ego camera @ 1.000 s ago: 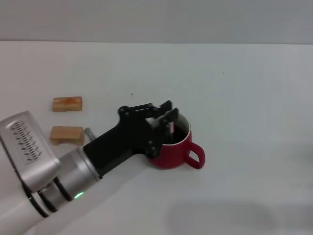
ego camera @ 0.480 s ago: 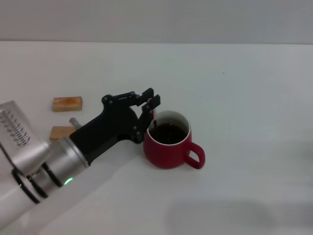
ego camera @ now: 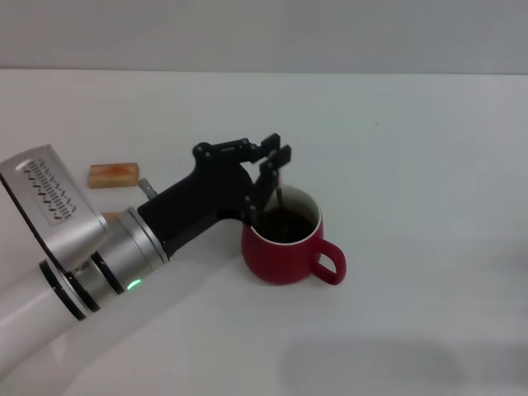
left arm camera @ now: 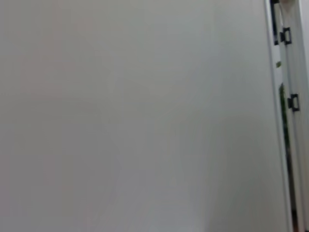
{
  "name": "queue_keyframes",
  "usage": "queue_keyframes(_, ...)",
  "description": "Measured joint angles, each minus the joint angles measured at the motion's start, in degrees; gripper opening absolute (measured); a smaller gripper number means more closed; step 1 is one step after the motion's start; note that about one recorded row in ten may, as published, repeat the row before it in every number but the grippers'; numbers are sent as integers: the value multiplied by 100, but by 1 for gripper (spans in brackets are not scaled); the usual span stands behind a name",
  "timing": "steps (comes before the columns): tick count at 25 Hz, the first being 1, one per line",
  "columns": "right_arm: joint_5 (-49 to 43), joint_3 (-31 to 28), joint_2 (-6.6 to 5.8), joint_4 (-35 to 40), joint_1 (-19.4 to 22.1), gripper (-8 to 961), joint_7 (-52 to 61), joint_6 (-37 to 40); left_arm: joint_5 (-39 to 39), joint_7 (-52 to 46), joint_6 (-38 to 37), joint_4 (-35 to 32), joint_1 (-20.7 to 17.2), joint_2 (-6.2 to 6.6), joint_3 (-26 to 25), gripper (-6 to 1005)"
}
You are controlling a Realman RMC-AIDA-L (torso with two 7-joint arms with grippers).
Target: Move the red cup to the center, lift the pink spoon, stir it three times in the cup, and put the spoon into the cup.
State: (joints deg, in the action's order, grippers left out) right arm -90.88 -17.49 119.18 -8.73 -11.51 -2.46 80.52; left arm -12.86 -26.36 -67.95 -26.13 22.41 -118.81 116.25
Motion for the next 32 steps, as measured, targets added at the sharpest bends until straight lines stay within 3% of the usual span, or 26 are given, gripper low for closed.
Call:
queue_keyframes(5,-18,7,0,10,-28,0,0,-8,522,-374,219,-14,-25,8,-13,261)
queue_keyframes(11,-23,10,0,21,-26,12,-2,1,577,-399,271,-37,-16,25,-87,264)
queue_keyframes(17,-23,-7,0,21,13,23,-2,53,759,278,230,-59,-101,16,-615,491)
queue_keyframes(21,-3,-32,0,13,62,31,-2,201,1480,958,231,33,-225,6,-1080,728)
queue_keyframes(32,184,-206,-1,-65,334,52,219,1638,2983,2166,113,847,-432,-1,-1204,844)
